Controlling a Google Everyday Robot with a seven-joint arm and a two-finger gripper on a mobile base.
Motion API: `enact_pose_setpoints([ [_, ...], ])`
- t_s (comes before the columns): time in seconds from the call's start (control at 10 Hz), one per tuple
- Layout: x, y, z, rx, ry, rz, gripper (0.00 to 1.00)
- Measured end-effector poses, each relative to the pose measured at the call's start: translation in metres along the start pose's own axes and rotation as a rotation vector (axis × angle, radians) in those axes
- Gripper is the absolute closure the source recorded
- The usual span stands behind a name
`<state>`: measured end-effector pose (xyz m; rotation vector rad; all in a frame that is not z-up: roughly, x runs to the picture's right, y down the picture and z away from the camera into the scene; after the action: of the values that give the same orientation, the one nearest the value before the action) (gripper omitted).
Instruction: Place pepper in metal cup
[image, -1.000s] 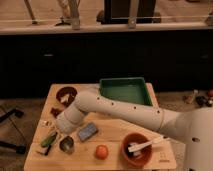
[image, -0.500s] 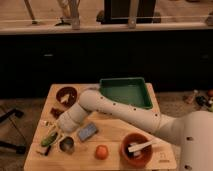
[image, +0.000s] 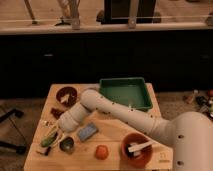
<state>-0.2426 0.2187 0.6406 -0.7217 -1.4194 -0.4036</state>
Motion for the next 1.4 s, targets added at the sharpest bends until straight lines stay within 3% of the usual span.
enact_pose_setpoints([
  [0.1,0.001,0.003,0.001,-0.005,-0.038,0.003,1.00],
  [0.2,0.002,0.004,0.001,-0.006,-0.048,0.005,1.00],
  [1.4,0.026,0.020,-0.013,0.031,-0.085,0.035,1.00],
])
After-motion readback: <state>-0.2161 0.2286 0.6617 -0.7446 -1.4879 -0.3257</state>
